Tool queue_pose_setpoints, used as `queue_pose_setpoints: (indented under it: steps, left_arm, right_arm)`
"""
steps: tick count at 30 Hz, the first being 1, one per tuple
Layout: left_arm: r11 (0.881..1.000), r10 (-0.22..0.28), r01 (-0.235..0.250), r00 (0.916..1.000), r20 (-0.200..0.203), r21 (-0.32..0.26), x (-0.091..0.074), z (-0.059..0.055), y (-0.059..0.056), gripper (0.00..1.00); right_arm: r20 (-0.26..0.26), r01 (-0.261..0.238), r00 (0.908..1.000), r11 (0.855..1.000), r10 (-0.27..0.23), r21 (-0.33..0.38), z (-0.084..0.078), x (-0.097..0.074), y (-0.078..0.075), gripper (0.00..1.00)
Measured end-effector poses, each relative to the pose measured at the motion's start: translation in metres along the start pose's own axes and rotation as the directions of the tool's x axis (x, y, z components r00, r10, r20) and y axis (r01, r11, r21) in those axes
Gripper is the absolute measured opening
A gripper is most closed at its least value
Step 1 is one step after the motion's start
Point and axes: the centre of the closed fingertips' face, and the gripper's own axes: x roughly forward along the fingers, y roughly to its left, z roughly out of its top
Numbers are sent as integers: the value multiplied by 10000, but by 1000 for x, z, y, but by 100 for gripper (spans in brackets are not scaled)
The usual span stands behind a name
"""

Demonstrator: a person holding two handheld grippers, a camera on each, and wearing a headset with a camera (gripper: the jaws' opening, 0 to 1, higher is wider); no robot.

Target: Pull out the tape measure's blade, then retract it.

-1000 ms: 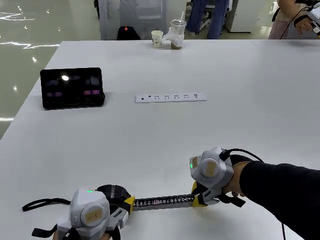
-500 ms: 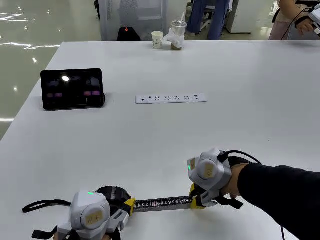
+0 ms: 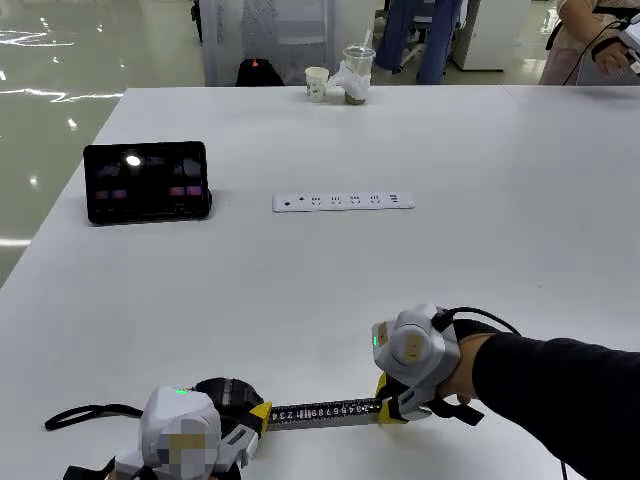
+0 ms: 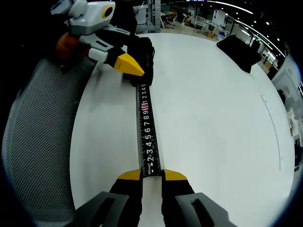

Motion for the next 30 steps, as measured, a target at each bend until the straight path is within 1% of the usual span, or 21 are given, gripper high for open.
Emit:
queue_pose_setpoints:
  steps: [30]
  left_arm:
    - [10000,-19,19,10000,-2,-36,0,0,0,58]
  right_arm:
    - [27,56,10000,9999,-57,86,10,5,0,12]
